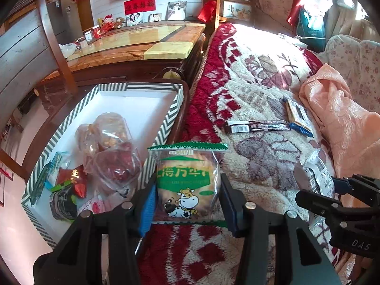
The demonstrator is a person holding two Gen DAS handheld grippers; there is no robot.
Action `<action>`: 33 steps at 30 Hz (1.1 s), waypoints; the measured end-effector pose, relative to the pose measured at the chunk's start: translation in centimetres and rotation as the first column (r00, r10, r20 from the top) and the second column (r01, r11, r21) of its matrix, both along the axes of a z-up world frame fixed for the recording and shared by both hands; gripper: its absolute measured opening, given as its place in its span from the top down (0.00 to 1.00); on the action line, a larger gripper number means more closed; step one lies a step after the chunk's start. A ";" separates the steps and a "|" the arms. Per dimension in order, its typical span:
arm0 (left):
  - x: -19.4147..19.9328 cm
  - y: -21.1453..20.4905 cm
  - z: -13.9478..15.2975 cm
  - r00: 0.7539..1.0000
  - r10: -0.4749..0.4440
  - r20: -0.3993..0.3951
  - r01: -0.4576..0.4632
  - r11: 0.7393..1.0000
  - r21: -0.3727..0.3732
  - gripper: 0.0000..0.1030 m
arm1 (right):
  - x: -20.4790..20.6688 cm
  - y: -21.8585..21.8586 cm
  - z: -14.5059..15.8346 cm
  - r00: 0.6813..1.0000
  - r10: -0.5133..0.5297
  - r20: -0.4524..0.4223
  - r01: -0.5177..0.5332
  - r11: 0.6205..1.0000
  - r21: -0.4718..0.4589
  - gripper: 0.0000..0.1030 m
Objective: Organize snacks
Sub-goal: 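Carry the white packet and green cow-print packet over the striped tray with both grippers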
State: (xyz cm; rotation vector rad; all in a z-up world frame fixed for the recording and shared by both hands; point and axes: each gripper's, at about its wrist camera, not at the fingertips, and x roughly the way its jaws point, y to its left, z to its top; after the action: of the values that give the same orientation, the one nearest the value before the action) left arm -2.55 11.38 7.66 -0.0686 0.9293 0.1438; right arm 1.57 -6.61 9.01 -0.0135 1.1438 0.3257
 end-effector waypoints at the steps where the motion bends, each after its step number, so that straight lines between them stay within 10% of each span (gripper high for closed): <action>1: 0.0 0.2 0.0 1.000 0.004 0.000 -0.004 1.000 -0.002 0.50 | 0.1 0.2 0.0 1.000 0.005 0.001 -0.005 1.000 0.000 0.50; 33: -0.9 6.5 -0.1 0.988 0.153 0.021 -0.153 0.988 -0.007 0.50 | 3.0 8.9 -0.1 0.987 0.160 0.004 -0.160 0.987 -0.017 0.50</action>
State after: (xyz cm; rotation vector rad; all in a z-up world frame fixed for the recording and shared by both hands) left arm -3.43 17.84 7.52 -0.1467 0.9024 0.2826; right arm 4.61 2.31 8.89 -0.1215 1.1425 0.4579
